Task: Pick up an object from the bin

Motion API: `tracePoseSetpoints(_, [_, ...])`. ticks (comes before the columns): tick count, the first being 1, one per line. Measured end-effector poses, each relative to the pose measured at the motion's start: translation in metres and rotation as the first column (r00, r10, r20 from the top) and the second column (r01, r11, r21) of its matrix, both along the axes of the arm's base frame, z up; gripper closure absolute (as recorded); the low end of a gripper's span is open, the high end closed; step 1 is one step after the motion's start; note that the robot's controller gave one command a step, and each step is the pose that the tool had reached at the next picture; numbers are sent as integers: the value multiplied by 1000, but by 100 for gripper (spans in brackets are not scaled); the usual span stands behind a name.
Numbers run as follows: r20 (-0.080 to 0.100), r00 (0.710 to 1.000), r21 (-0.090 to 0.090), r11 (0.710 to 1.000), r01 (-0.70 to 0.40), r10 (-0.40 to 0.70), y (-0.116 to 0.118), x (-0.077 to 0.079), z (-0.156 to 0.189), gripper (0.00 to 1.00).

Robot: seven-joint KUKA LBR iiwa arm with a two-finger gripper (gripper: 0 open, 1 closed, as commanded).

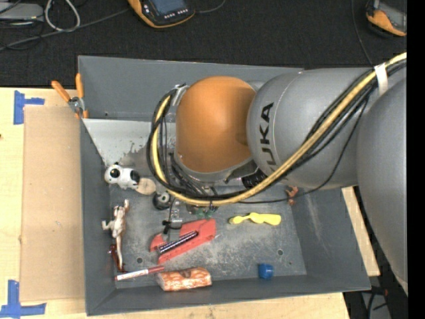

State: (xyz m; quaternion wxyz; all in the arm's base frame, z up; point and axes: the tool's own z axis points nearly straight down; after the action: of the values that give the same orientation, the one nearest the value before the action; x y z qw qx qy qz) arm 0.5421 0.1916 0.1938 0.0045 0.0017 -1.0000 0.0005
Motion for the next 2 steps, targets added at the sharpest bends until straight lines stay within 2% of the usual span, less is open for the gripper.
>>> tracePoseSetpoints(1, [8, 1000, 2, 1000, 5, -5, -1, 2, 4, 0])
tracePoseSetpoints(2, [4, 999, 1, 999, 47, -47, -30, -26, -52, 0])
